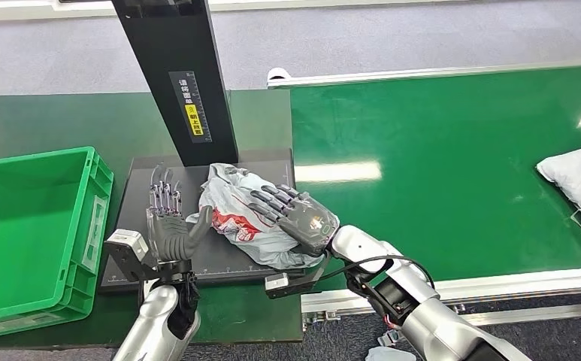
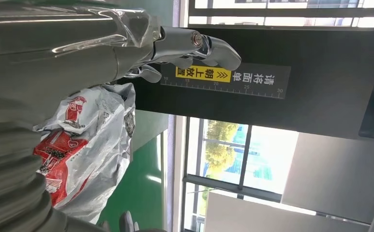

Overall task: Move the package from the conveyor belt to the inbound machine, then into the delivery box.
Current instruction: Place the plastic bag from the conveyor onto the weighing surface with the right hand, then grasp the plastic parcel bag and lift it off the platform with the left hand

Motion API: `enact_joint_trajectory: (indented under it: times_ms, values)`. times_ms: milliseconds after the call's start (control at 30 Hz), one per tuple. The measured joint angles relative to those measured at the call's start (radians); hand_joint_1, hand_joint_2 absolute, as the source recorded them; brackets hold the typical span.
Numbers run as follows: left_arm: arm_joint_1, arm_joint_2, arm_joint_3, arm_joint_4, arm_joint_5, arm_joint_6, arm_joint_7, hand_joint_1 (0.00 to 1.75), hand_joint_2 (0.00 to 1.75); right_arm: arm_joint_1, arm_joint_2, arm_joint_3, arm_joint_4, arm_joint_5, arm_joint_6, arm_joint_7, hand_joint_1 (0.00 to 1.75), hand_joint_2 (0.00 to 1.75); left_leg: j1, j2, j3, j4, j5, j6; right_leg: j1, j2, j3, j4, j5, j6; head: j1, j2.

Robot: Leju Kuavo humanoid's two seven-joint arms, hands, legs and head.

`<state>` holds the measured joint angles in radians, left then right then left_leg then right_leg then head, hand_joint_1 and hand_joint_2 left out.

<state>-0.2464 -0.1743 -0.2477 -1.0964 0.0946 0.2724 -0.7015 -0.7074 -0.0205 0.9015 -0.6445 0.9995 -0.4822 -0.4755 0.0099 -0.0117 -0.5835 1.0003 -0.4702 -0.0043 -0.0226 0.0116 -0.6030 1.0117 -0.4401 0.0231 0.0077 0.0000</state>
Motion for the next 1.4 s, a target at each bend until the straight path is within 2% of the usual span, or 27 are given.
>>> enact_joint_trajectory:
  times_ms: [100, 167, 300, 400, 500, 633, 667, 767, 933, 1200, 1400]
  values:
    - [0.000, -0.001, 0.000, 0.000, 0.000, 0.000, 0.000, 0.00, 1.75, 0.000, 0.000, -0.001, 0.003, -0.010, -0.002, -0.009, 0.00, 1.75, 0.000, 0.000, 0.000, 0.000, 0.000, 0.000, 0.000, 0.000, 0.000, 0.000, 0.000, 0.000, 0.000, 0.000]
    - [-0.002, -0.001, 0.000, 0.001, -0.001, 0.000, 0.000, 0.00, 1.75, 0.004, 0.000, -0.008, 0.004, -0.058, -0.003, -0.046, 0.00, 1.75, 0.000, 0.000, 0.000, 0.000, 0.000, 0.000, 0.000, 0.000, 0.000, 0.000, 0.000, 0.000, 0.000, 0.000]
    - [-0.011, -0.001, -0.001, 0.007, -0.005, 0.007, 0.000, 0.00, 1.75, 0.033, 0.004, -0.059, -0.004, -0.256, 0.039, -0.161, 0.00, 1.75, 0.000, 0.000, 0.000, 0.000, 0.000, 0.000, 0.000, 0.000, 0.000, 0.000, 0.000, 0.000, 0.000, 0.000]
    - [-0.014, 0.001, -0.001, 0.010, -0.008, 0.006, 0.000, 0.00, 1.75, 0.078, 0.004, -0.117, -0.042, -0.410, 0.133, -0.203, 0.00, 1.75, 0.000, 0.000, -0.001, 0.000, 0.000, 0.000, 0.000, 0.000, -0.001, 0.000, 0.000, 0.000, 0.000, 0.000]
    - [-0.015, 0.005, -0.002, 0.011, -0.019, 0.002, 0.000, 0.00, 1.75, 0.139, 0.003, -0.194, -0.110, -0.611, 0.325, -0.216, 0.00, 1.75, 0.000, 0.000, -0.002, 0.000, 0.000, 0.000, 0.000, 0.000, -0.002, 0.000, 0.000, 0.000, 0.000, 0.000]
    - [-0.024, 0.013, -0.030, 0.035, -0.067, -0.013, 0.000, 0.00, 1.75, 0.258, 0.000, -0.346, -0.254, -1.019, 0.792, -0.218, 0.00, 1.75, 0.000, -0.002, -0.004, 0.000, 0.000, 0.000, 0.000, -0.001, -0.004, 0.000, 0.000, 0.000, 0.000, 0.000]
    - [-0.028, 0.016, -0.042, 0.045, -0.088, -0.013, 0.000, 0.00, 1.75, 0.288, -0.001, -0.388, -0.295, -1.092, 0.878, -0.215, 0.00, 1.75, 0.000, -0.002, -0.004, 0.000, 0.000, 0.000, 0.000, -0.001, -0.004, 0.000, 0.000, 0.000, 0.000, 0.000]
    - [-0.040, 0.022, -0.088, 0.064, -0.166, -0.007, 0.000, 0.00, 1.75, 0.367, -0.003, -0.506, -0.414, -1.205, 1.008, -0.200, 0.00, 1.75, 0.000, -0.002, -0.005, 0.000, 0.000, 0.000, 0.000, -0.001, -0.005, 0.000, 0.000, 0.000, 0.000, 0.000]
    - [-0.073, 0.023, -0.158, 0.075, -0.267, 0.022, 0.011, 0.00, 1.75, 0.463, -0.005, -0.656, -0.572, -1.226, 1.054, -0.182, 0.00, 1.75, 0.000, -0.001, -0.005, 0.000, 0.000, 0.000, 0.000, -0.001, -0.005, 0.000, 0.000, 0.000, 0.000, 0.000]
    - [-0.154, 0.002, -0.233, 0.096, -0.486, 0.015, 0.120, 0.00, 1.75, 0.524, 0.009, -0.798, -0.716, -1.219, 1.064, -0.175, 0.00, 1.75, 0.000, -0.001, -0.005, 0.000, 0.000, 0.000, 0.000, -0.001, -0.005, 0.000, 0.000, 0.000, 0.000, 0.000]
    - [-0.239, -0.019, -0.352, 0.151, -0.810, 0.006, 0.212, 0.00, 1.75, 0.543, 0.017, -0.849, -0.759, -1.206, 1.063, -0.173, 0.00, 1.75, 0.000, -0.001, -0.005, 0.000, 0.000, 0.000, -0.001, -0.001, -0.005, 0.000, 0.000, 0.000, 0.000, 0.000]
